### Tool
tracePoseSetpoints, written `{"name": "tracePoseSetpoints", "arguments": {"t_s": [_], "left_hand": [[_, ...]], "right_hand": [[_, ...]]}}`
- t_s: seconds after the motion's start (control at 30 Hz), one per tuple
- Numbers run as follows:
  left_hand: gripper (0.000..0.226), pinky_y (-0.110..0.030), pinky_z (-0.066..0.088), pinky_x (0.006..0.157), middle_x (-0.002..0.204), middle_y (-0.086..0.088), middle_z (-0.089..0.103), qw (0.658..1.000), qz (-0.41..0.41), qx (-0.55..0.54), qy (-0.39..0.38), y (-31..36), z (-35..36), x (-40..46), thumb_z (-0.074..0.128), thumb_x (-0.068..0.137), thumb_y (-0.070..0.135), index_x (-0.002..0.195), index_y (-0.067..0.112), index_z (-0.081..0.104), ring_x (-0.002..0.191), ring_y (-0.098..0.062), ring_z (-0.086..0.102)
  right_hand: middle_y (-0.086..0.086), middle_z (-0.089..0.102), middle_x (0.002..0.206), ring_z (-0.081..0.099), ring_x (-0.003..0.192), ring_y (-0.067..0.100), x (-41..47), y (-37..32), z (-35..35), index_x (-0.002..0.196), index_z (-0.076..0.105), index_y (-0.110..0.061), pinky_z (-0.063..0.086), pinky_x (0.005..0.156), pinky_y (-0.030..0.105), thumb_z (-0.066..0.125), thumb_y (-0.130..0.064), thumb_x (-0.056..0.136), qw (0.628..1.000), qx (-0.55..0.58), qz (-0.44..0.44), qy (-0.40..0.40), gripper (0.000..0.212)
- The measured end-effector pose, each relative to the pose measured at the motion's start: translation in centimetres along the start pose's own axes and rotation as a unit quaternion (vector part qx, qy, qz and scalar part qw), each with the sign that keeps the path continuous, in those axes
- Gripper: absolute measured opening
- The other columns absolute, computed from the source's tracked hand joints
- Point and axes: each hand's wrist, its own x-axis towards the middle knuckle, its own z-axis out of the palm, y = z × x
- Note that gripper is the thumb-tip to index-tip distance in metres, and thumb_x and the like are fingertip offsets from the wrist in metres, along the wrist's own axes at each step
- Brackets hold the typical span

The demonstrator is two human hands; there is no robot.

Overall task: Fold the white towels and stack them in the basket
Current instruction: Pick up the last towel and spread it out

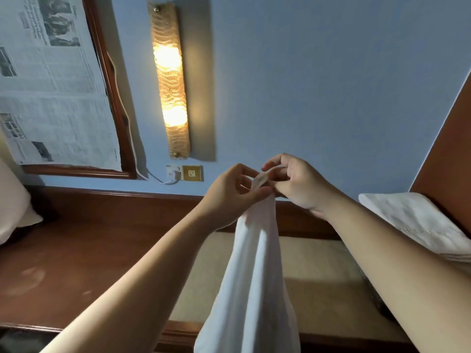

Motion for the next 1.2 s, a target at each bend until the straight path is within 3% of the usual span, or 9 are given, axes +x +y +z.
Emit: {"name": "tracePoseSetpoints", "arguments": {"t_s": [0.13,0.37,0.5,0.63,0.73,0.83,0.9,1.0,1.2], "left_hand": [[0.032,-0.036,0.059,0.073,0.087,0.000,0.075,1.000,-0.009,-0.008,-0.015,-0.1,-0.6,0.0,0.085,0.083,0.049,0.100,0.024,0.073,0.075,-0.010,0.069],[0.030,-0.045,0.061,0.078,0.083,0.002,0.078,0.999,-0.045,-0.023,0.003,0.1,0.1,-0.6,0.082,0.085,0.052,0.087,0.021,0.080,0.085,-0.020,0.075],[0.024,-0.027,0.053,0.064,0.071,0.013,0.072,0.990,-0.013,0.122,0.067,-0.5,1.4,-0.5,0.076,0.090,0.050,0.081,0.028,0.077,0.067,-0.003,0.065],[0.029,-0.032,0.054,0.068,0.070,0.012,0.070,0.977,0.016,0.174,0.126,-0.8,2.4,-0.6,0.068,0.096,0.050,0.081,0.026,0.073,0.070,-0.004,0.064],[0.027,-0.034,0.053,0.067,0.072,0.012,0.068,0.970,0.058,0.176,0.157,-1.4,3.0,-1.1,0.068,0.097,0.045,0.082,0.024,0.074,0.071,-0.006,0.064],[0.019,-0.036,0.051,0.063,0.074,0.009,0.061,0.954,0.146,0.195,0.176,-2.1,4.5,-2.2,0.071,0.096,0.034,0.085,0.021,0.076,0.066,-0.011,0.059],[0.014,-0.029,0.048,0.059,0.078,0.007,0.057,0.941,0.204,0.199,0.182,-2.3,5.8,-3.5,0.071,0.098,0.027,0.092,0.018,0.078,0.064,-0.011,0.054],[0.021,-0.029,0.043,0.050,0.083,0.004,0.052,0.926,0.251,0.212,0.184,-3.5,7.8,-5.5,0.067,0.102,0.026,0.094,0.010,0.077,0.062,-0.011,0.048],[0.010,-0.018,0.051,0.056,0.090,0.007,0.063,0.960,0.224,0.078,0.151,-4.4,10.1,-8.0,0.081,0.092,0.027,0.098,0.019,0.080,0.066,-0.004,0.064]], "right_hand": [[0.007,0.077,0.096,0.073,0.101,0.030,-0.7,0.3,0.1,0.091,0.070,-0.026,0.059,0.095,0.053,0.080,-0.011,0.089,1.000,-0.013,-0.004,0.016,0.019],[-0.011,0.078,0.096,0.071,0.095,0.000,-2.0,0.8,0.2,0.116,0.072,-0.029,0.052,0.085,0.016,0.078,-0.030,0.093,0.993,-0.113,0.007,0.013,0.023],[-0.014,0.078,0.090,0.071,0.086,-0.002,-2.4,1.1,0.8,0.097,0.078,-0.029,0.056,0.080,0.022,0.078,-0.037,0.093,0.988,-0.149,0.020,0.040,0.009],[-0.006,0.074,0.071,0.068,0.065,0.004,-3.2,1.2,1.9,0.082,0.074,-0.022,0.053,0.063,0.024,0.074,-0.049,0.091,0.966,-0.199,0.091,0.138,0.029],[0.013,0.075,0.070,0.073,0.063,0.027,-3.9,0.2,2.6,0.084,0.075,-0.002,0.065,0.067,0.041,0.063,-0.044,0.101,0.966,-0.051,0.202,0.151,0.047],[0.026,0.076,0.085,0.075,0.072,0.036,-4.2,-0.7,2.8,0.093,0.074,0.007,0.064,0.064,0.043,0.061,-0.056,0.099,0.933,0.131,0.321,0.093,0.065],[0.024,0.076,0.086,0.075,0.077,0.035,-4.1,-0.5,2.5,0.093,0.075,0.002,0.066,0.072,0.045,0.070,-0.048,0.096,0.923,0.166,0.343,0.057,0.051],[0.018,0.073,0.074,0.074,0.068,0.027,-4.4,0.0,1.9,0.084,0.075,-0.001,0.064,0.071,0.040,0.073,-0.010,0.089,0.927,0.123,0.354,0.015,0.010],[0.007,0.077,0.084,0.074,0.090,0.026,-5.0,1.8,0.6,0.076,0.075,-0.006,0.061,0.093,0.049,0.063,-0.002,0.094,0.941,-0.127,0.307,-0.061,0.023]]}}
